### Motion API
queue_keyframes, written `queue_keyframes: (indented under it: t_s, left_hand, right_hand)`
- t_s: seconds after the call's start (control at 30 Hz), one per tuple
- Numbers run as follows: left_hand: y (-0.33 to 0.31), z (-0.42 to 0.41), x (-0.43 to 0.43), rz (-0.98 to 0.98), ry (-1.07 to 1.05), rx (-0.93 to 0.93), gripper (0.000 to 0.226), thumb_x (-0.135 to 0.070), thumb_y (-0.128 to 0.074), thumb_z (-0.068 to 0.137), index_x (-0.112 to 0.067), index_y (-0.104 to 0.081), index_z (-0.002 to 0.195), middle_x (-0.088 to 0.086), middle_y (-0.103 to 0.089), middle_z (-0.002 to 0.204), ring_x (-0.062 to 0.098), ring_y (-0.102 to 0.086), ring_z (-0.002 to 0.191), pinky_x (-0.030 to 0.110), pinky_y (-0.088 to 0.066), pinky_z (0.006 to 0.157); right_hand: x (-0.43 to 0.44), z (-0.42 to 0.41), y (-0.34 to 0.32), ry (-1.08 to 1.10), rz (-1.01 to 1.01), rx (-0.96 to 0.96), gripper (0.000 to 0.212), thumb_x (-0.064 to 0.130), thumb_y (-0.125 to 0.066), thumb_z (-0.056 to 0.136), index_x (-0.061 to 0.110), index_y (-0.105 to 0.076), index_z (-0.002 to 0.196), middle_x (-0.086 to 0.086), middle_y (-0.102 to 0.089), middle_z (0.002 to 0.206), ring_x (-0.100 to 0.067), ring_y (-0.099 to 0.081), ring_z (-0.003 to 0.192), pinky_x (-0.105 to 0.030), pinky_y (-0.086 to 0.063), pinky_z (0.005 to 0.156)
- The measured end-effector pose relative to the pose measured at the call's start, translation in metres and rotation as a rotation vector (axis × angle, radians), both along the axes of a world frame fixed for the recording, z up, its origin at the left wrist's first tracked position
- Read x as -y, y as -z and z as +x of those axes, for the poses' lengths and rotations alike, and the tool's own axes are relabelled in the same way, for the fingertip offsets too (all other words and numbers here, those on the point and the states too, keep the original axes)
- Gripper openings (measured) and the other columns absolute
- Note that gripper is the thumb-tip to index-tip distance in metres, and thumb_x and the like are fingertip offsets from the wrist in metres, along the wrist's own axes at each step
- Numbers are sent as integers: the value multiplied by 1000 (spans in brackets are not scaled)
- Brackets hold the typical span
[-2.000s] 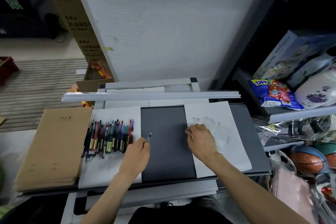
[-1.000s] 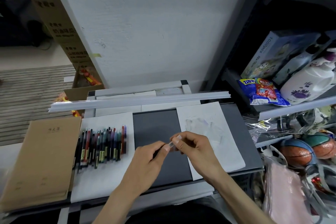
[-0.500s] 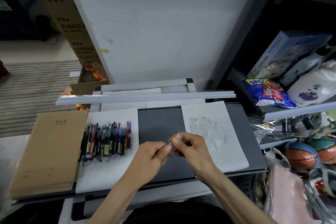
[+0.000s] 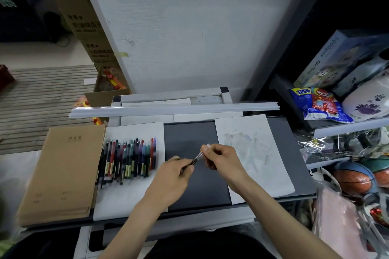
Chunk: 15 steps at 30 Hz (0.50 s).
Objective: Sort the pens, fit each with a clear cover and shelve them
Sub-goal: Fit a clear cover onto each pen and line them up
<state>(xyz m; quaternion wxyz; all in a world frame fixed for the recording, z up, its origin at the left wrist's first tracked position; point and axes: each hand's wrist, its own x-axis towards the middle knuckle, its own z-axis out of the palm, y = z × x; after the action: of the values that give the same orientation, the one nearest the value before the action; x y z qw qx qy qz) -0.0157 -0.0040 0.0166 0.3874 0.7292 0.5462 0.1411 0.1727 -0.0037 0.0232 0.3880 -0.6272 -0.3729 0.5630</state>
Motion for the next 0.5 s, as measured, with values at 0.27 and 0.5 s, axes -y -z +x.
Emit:
queue_keyframes:
  t_s: [0.27,0.5]
  left_hand:
    - [27,-1,-31,-50,-143,-45,7,-24,-66,99,-27,-68,105,-8,-70,94,10,-63,76,22,-47,73]
    - [38,1,-88,-67,-382,-111,14,-21,-75,91,-10,-76,99,4,-73,89,16,-61,82,22,-42,74]
  right_hand:
    - [-25,-9,19,-66,-111,108,13,25,-65,100,17,-74,105,1,-77,94,-11,-68,67,-25,-54,68]
    - [-12,36,40,-174,-99,739,22,27,-58,96,24,-69,115,8,-72,109,-13,-67,98,-33,-56,88]
